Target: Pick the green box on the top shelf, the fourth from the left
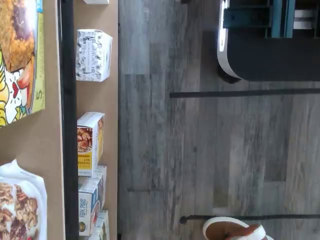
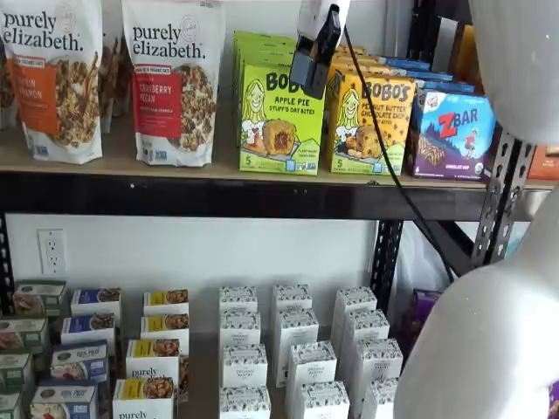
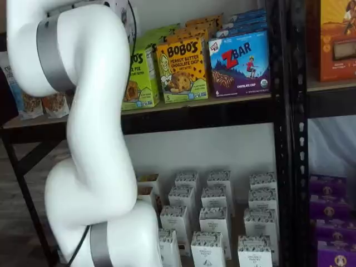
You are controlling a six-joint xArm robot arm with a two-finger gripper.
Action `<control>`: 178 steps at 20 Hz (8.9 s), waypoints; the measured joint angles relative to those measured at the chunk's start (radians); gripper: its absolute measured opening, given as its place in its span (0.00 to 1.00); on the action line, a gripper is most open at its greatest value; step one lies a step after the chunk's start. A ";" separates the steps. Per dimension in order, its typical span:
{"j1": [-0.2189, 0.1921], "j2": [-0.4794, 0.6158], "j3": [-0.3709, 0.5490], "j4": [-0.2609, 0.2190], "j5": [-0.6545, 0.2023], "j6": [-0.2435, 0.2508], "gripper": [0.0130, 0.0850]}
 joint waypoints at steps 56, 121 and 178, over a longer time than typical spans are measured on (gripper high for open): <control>-0.093 0.158 -0.120 -0.022 -0.109 -0.104 1.00; -0.037 0.132 -0.038 -0.036 -0.181 -0.061 0.50; -0.028 0.033 0.032 -0.061 -0.143 -0.050 0.17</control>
